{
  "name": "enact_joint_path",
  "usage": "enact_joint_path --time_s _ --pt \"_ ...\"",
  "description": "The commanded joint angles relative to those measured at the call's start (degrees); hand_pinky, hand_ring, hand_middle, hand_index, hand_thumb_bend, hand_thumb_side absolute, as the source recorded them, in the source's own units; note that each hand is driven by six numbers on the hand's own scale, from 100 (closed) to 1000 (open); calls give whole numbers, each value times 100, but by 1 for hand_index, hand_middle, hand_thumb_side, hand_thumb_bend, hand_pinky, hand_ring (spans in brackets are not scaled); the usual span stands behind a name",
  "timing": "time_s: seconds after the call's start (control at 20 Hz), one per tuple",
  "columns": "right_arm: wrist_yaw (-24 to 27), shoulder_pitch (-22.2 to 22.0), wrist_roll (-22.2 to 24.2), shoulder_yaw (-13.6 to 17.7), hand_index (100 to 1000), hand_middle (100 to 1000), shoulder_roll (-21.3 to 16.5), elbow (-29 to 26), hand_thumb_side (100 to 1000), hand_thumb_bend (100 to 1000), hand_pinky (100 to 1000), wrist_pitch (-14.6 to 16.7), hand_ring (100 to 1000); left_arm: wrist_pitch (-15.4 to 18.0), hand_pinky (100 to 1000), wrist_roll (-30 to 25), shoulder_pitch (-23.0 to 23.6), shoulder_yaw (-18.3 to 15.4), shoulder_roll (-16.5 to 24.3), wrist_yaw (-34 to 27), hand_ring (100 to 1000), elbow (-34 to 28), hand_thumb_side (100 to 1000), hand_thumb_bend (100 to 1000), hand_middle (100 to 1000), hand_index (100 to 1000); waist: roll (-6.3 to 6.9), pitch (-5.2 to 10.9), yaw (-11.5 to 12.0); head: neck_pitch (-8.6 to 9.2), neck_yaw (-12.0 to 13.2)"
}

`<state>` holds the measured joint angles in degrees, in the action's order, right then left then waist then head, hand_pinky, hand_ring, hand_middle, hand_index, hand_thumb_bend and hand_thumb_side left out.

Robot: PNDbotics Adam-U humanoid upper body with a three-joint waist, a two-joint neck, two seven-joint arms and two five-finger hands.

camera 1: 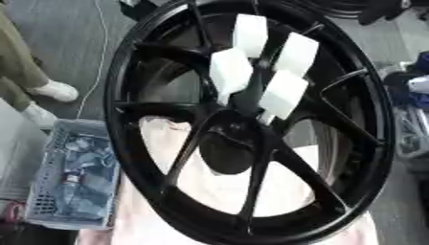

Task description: Pull the pin out of the wheel hub.

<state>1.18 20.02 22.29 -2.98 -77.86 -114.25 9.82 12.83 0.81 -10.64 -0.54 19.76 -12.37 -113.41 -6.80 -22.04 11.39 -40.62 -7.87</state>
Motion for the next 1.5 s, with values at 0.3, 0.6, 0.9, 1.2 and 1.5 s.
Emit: enact_joint_path --time_s 0.3,0.6,0.9,1.2,1.5 --pt "83 193 49 -22 882 836 -59 -35 122 387 792 170 893 -6 868 -31 -58 11 117 -12 711 -118 709 100 634 767 1 65 28 73 -39" --pt "-42 290 -86 -99 882 843 6 -35 100 396 794 154 898 -16 868 -39 -70 20 105 -15 705 -118 712 100 633 767 -31 42 73 128 -75" --pt "-201 359 -180 -249 880 847 101 -35 100 394 792 111 897 -27 868 -44 -86 30 88 1 700 -118 715 100 632 767 -73 -23 140 178 -95" --pt "-341 402 -488 -346 880 834 196 -35 183 404 770 -222 883 -39 869 -52 -95 36 79 17 699 -118 717 100 632 767 -122 -74 180 190 -90" --pt "-358 454 -1032 -472 880 812 268 -35 307 415 737 -861 868 -58 870 -66 -102 45 76 22 699 -118 719 100 633 767 -168 -78 197 139 -88"
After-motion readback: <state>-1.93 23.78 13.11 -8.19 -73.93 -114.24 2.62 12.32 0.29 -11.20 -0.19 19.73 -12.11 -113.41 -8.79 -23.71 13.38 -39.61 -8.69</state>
